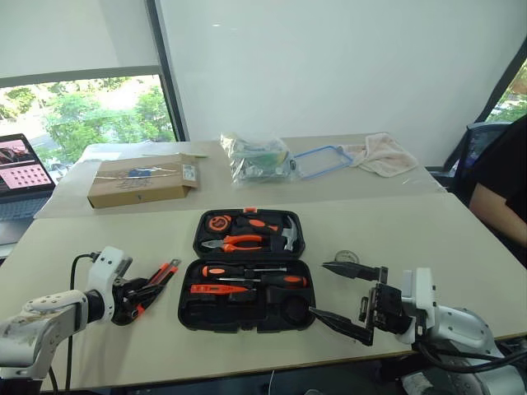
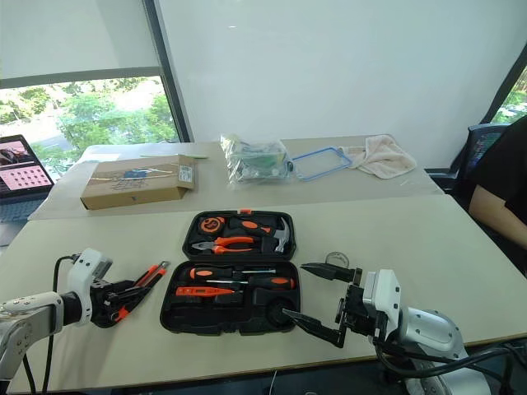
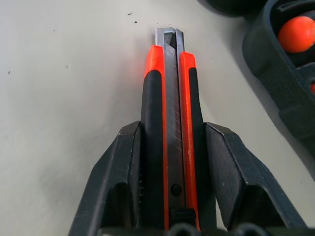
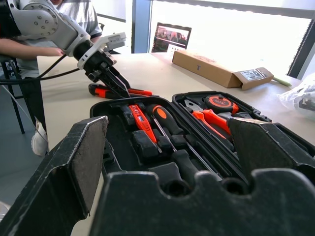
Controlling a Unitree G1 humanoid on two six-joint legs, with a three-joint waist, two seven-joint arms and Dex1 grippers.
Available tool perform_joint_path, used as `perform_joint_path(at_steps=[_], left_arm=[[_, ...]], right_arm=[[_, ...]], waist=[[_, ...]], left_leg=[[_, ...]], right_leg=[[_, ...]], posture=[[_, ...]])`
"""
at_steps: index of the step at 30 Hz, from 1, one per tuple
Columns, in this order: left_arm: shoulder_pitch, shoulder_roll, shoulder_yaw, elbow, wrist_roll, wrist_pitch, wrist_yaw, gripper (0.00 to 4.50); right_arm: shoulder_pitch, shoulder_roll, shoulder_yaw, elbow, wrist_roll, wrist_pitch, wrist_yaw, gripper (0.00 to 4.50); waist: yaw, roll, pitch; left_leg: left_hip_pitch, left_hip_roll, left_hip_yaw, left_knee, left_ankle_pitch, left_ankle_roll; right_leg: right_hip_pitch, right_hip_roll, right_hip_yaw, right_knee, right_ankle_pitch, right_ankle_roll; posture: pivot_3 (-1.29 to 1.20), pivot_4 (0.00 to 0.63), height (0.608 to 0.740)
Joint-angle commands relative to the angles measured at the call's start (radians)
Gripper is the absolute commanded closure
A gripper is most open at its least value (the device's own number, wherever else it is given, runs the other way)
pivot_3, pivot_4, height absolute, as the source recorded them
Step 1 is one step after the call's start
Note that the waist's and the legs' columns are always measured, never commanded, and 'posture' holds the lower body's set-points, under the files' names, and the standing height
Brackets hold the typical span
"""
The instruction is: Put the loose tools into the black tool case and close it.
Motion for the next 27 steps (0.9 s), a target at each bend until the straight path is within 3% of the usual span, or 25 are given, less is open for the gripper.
perform_joint_path(at_steps=[1, 5, 11, 18, 27], left_arm=[[-0.013, 0.010, 0.056, 0.031, -0.024, -0.191, -0.172, 3.00], [-0.084, 0.055, 0.021, 0.071, -0.063, -0.350, -0.458, 3.00], [-0.270, 0.095, -0.255, 0.021, 0.059, -0.472, -0.707, 3.00], [-0.457, -0.063, -0.553, 0.041, 0.261, -0.482, -0.657, 3.00], [-0.452, -0.056, -0.637, 0.032, 0.355, -0.420, -0.624, 3.00]], right_arm=[[0.001, -0.015, -0.031, -0.029, 0.018, 0.004, -0.002, 0.00], [0.011, -0.032, -0.053, -0.036, 0.032, 0.012, 0.004, 0.00], [0.040, -0.049, -0.075, -0.042, 0.039, 0.014, 0.010, 0.00], [0.108, -0.043, -0.076, -0.099, 0.031, 0.019, -0.020, 0.00], [0.151, -0.046, -0.092, -0.116, 0.023, 0.015, -0.044, 0.00]], waist=[[0.000, 0.000, 0.000], [0.007, 0.000, 0.000], [0.015, 0.000, 0.000], [0.007, 0.000, 0.001], [0.017, 0.000, 0.001]], left_leg=[[0.000, 0.000, 0.000, 0.000, 0.000, 0.000], [-0.001, 0.000, 0.000, 0.001, 0.000, 0.000], [-0.002, -0.001, 0.000, 0.001, 0.000, 0.000], [-0.004, 0.000, 0.000, 0.003, 0.000, 0.001], [-0.005, 0.000, 0.000, 0.008, 0.000, 0.001]], right_leg=[[0.000, 0.000, 0.000, 0.000, 0.000, 0.000], [-0.001, -0.001, -0.001, -0.001, 0.000, 0.000], [0.000, -0.002, -0.002, -0.002, 0.000, 0.000], [-0.001, -0.001, 0.000, -0.001, 0.001, 0.000], [-0.003, -0.001, 0.002, 0.003, 0.001, -0.001]], posture=[[0.00, 0.150, 0.740], [0.00, 0.150, 0.740], [0.00, 0.150, 0.740], [0.00, 0.150, 0.740], [0.00, 0.150, 0.740]])
